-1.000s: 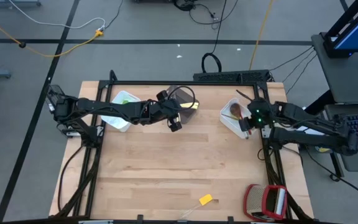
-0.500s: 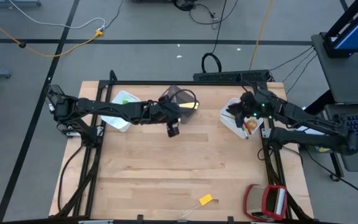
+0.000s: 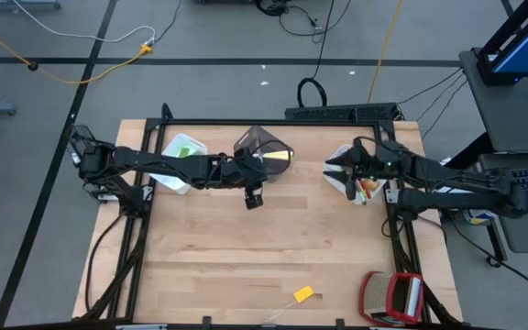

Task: Pick & Place Kitchen Items
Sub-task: Put the yellow spatula into the left white bin

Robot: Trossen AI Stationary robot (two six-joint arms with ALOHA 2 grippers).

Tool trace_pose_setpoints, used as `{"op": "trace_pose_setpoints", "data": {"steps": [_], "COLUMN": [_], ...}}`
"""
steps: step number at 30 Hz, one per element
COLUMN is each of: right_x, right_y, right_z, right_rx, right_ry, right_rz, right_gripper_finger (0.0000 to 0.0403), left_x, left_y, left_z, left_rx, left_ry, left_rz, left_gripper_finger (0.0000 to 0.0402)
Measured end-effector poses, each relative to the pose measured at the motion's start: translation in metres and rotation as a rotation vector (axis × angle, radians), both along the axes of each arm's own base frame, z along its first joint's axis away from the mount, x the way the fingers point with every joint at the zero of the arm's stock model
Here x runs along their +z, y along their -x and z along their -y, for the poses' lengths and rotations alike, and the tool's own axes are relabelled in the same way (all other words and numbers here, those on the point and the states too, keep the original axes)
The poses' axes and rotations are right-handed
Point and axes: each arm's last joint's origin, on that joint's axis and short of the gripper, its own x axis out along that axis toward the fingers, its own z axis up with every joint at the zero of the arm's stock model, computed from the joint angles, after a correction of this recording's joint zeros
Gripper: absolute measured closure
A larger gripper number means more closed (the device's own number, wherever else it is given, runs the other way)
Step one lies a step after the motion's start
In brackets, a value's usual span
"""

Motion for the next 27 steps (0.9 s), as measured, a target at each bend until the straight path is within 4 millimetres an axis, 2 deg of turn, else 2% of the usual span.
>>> {"op": "trace_pose_setpoints", "data": {"steps": [7,13,17,20,22,24,27], "right_x": [-0.024,-0.031,-0.036,-0.041,-0.045,-0.050,-0.057], "right_y": [-0.017,-0.034,-0.050,-0.059,-0.065,-0.067,-0.071], "right_z": [-0.015,-0.033,-0.047,-0.061,-0.071,-0.081,-0.096], "right_rx": [0.156,0.303,0.378,0.438,0.479,0.521,0.565], "right_ry": [0.009,0.019,0.022,0.015,-0.004,-0.021,-0.021], "right_rz": [0.105,0.159,0.198,0.211,0.221,0.211,0.200], "right_gripper_finger": [0.0203,0.0203,0.0200,0.0200,0.0200,0.0199,0.0199], "left_x": [0.000,0.024,0.043,0.051,0.043,0.037,0.019], "left_y": [0.011,0.033,0.048,0.059,0.070,0.076,0.093], "left_z": [0.016,0.028,0.036,0.040,0.043,0.045,0.045], "left_rx": [-0.010,0.024,-0.016,-0.061,-0.080,-0.083,-0.078], "left_ry": [0.031,0.101,0.093,0.067,0.064,0.076,0.098], "left_rz": [-0.082,-0.049,0.002,0.027,0.029,0.101,0.143], "left_gripper_finger": [0.0364,0.0364,0.0364,0.0364,0.0364,0.0364,0.0364]}}
